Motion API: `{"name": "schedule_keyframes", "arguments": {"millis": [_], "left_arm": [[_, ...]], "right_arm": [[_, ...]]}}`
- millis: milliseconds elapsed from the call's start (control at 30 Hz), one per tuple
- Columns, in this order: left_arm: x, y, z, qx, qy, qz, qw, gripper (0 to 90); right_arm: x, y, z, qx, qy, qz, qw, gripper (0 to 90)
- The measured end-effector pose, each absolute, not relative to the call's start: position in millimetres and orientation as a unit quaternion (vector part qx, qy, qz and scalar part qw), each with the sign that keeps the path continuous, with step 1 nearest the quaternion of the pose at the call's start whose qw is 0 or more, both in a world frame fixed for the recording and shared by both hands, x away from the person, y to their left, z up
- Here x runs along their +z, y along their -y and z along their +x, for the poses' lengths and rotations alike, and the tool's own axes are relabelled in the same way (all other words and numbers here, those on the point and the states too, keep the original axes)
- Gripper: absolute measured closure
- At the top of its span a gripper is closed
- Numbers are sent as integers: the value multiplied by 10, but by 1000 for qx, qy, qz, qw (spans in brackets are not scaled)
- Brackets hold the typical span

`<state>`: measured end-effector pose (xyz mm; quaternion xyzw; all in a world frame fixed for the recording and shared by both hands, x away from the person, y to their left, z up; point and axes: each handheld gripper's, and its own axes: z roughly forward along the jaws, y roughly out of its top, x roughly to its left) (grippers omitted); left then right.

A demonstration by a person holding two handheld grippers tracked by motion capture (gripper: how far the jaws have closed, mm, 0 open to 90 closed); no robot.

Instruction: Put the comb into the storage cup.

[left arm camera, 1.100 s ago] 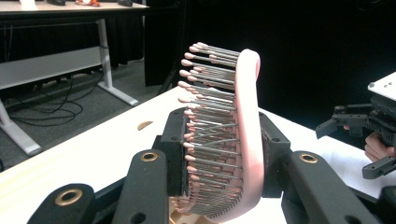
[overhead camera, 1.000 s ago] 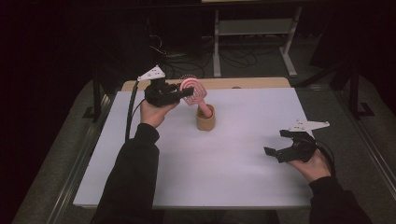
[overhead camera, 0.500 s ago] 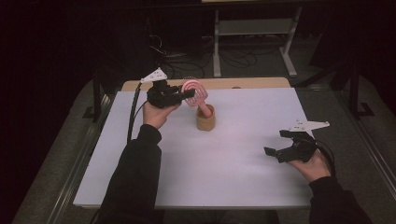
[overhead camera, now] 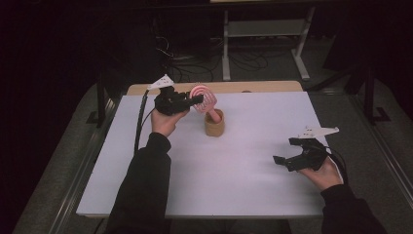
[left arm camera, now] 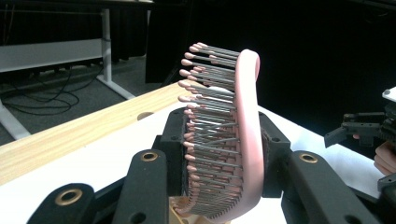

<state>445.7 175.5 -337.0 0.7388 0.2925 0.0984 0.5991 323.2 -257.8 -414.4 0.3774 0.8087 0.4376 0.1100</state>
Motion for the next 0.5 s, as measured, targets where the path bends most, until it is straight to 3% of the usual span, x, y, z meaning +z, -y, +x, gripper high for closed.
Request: {"name": "schedule_keyframes", "arguments": {"millis": [500], "left_arm": [[-3442, -1859, 4470, 88, -304, 721, 617, 633]], "right_arm": [[-4171, 2570, 3245, 430, -812, 378, 110, 0]]}}
